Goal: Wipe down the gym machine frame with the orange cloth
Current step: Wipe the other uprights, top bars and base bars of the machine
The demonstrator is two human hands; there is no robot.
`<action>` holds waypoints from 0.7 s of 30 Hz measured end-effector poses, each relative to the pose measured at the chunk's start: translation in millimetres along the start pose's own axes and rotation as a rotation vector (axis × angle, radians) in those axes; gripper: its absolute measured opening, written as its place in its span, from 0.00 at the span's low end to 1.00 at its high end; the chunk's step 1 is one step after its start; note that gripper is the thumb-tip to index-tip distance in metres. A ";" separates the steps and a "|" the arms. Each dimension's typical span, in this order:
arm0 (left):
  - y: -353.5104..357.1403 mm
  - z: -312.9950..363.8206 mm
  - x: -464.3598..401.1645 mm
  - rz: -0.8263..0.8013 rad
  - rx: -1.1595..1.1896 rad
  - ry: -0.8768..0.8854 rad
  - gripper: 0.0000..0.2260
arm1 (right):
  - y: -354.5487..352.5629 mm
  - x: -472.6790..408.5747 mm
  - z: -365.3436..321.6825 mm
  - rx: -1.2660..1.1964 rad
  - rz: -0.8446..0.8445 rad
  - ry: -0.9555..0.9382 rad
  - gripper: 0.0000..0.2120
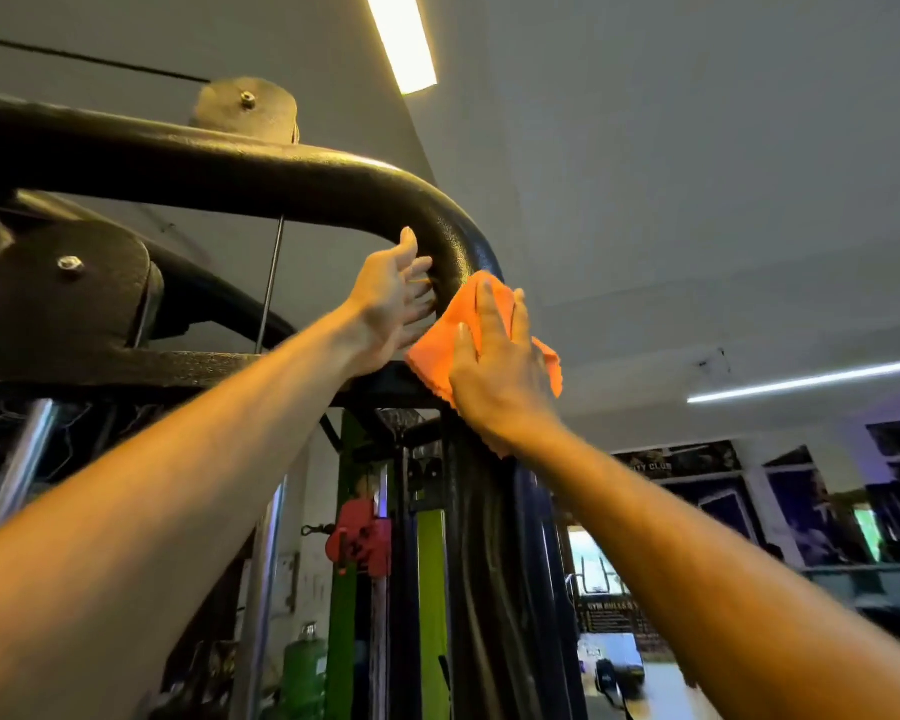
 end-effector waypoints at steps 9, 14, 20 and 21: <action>-8.7 -13.8 -7.8 -0.091 0.042 0.010 0.36 | -2.2 12.3 11.8 0.121 0.051 0.013 0.32; -8.8 -12.1 -6.9 -0.102 0.015 0.015 0.36 | -1.4 8.1 13.9 0.013 0.007 0.000 0.32; -9.1 -13.5 -7.6 -0.091 -0.043 0.004 0.37 | -9.6 -25.6 -2.1 -0.158 0.014 -0.031 0.33; -8.6 -13.5 -6.7 -0.096 -0.025 0.006 0.37 | -7.9 -14.7 -0.8 -0.146 0.013 -0.045 0.32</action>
Point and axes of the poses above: each hand's wrist, its own x-axis away from the middle knuckle, its own y-axis out of the palm, z = x × y, the point moved 5 cm from there along -x, towards the middle knuckle, and after that the axes turned 11 degrees about -z, right-handed, at the moved point
